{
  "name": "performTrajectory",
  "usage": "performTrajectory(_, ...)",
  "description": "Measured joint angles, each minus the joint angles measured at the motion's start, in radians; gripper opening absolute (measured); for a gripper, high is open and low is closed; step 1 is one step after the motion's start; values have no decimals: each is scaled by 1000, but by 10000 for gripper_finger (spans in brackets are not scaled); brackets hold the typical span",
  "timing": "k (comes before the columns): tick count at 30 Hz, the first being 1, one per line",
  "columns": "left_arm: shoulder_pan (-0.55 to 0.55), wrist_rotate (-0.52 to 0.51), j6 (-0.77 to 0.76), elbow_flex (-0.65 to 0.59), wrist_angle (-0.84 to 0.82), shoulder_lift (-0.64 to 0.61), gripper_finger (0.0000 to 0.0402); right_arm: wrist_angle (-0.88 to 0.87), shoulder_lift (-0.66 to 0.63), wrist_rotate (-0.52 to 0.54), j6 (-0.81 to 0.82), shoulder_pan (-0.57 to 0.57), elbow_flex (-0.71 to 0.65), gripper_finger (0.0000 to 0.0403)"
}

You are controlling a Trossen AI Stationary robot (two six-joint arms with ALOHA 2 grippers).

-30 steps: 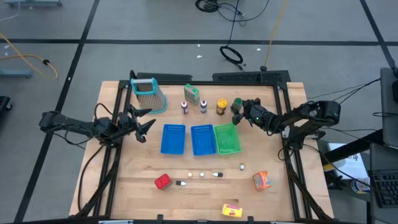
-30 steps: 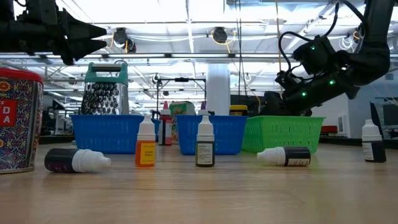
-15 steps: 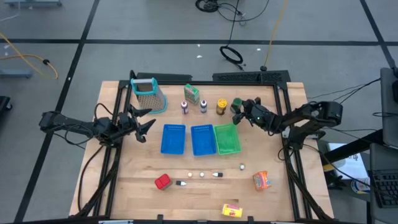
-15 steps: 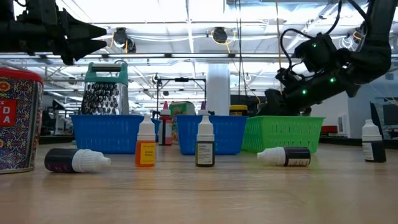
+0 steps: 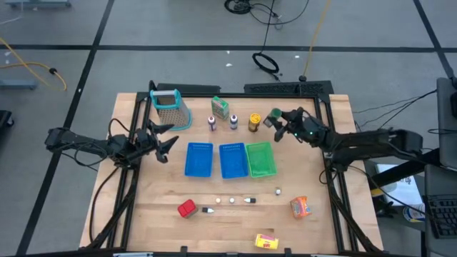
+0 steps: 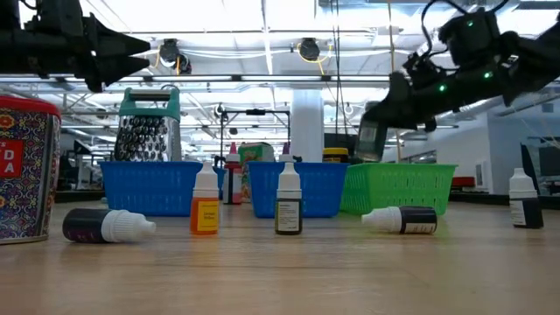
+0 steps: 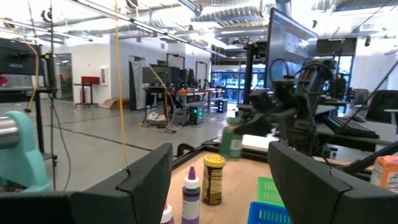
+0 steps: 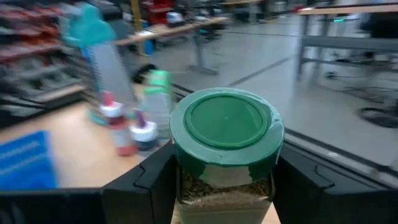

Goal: Pick & Place Kitchen Items
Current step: Put the green spice bottle into the right blue bin

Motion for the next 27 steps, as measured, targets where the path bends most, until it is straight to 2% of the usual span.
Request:
performTrajectory(8, 0, -24, -2, 0, 0, 0, 267, -61, -87, -136, 18, 123, 45, 192)
performTrajectory(11, 0, -23, -7, 0, 0, 0, 267, -145, -81, -137, 3, 191, 109, 192)
performTrajectory(15, 0, -24, -10, 0, 0, 0, 267, -219, -42, -135, -13, 265, 186, 192)
performTrajectory(21, 0, -24, -13, 0, 0, 0, 267, -212, 49, -134, -18, 335, 246, 192)
performTrajectory(27, 0, -24, -13, 0, 0, 0, 267, -132, 189, -134, -27, 388, 292, 192)
